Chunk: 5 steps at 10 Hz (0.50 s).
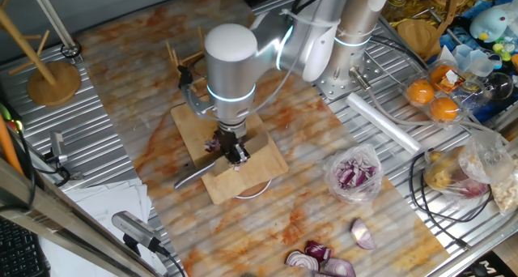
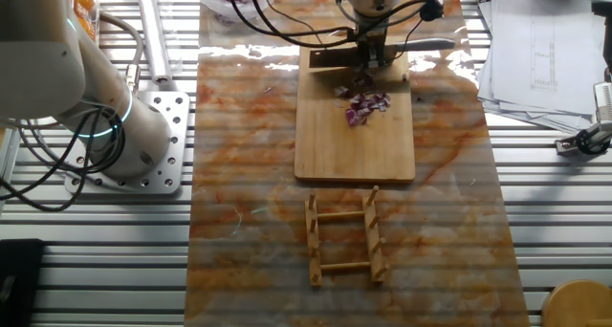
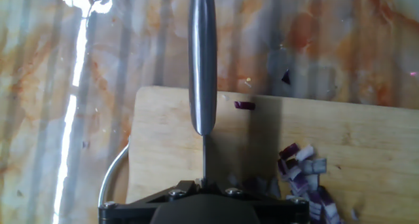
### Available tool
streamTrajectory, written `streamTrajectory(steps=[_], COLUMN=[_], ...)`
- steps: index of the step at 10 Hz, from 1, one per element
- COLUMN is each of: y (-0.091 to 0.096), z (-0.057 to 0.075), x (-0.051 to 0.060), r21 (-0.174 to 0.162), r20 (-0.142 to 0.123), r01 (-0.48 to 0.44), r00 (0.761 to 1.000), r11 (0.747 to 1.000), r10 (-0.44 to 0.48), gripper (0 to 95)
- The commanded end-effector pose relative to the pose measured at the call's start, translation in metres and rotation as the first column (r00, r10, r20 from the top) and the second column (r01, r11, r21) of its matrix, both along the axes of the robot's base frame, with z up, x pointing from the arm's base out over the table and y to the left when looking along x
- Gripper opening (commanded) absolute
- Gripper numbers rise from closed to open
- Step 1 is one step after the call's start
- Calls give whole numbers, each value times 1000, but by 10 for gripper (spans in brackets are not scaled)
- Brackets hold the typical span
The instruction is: Chop the onions
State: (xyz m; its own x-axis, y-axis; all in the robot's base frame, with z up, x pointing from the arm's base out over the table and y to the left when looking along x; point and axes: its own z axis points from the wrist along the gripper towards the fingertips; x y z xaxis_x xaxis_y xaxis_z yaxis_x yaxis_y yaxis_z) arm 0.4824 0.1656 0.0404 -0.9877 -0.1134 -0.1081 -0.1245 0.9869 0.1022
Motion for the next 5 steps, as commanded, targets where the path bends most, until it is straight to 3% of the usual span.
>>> streamTrajectory(steps=[1,4,5], y=[-9,-26,-29], z=[1,25,31], x=[-1,-7,-9], r21=[-42,-134,-128], r20=[-6,-27,-29], r01=[-78,-198,-196], r00=[997,980,981], r11=[996,971,972], r10=[77,196,193], gripper=[0,0,0])
